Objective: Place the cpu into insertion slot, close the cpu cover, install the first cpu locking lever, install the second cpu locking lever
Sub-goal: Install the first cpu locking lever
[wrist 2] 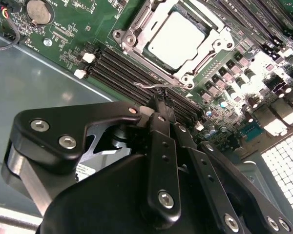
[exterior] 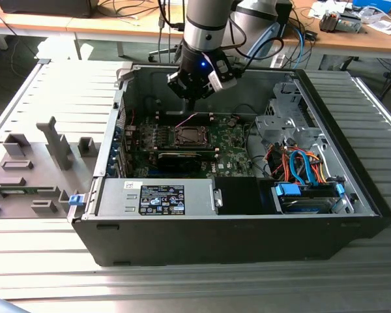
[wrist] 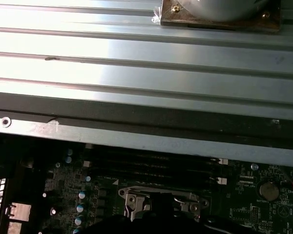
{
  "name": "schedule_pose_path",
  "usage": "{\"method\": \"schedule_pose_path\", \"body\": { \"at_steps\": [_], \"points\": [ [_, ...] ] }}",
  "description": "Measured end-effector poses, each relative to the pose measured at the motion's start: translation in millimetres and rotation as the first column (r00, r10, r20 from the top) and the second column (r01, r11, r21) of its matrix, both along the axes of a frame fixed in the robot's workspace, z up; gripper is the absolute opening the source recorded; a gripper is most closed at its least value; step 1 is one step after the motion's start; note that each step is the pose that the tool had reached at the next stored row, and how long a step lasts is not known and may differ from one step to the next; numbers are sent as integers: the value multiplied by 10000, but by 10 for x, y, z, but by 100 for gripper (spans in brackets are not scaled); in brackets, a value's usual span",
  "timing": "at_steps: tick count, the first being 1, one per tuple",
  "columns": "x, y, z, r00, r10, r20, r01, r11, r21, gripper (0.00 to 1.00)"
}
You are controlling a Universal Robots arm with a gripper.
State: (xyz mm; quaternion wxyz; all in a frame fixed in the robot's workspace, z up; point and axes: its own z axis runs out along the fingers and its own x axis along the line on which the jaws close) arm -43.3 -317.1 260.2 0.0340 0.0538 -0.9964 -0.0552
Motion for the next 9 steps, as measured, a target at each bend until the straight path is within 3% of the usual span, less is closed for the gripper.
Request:
{"method": "schedule_pose_path", "body": {
  "at_steps": [9],
  "points": [
    [-113,0,-12,10000,2,0,-2,10000,0,11]
  ]
}}
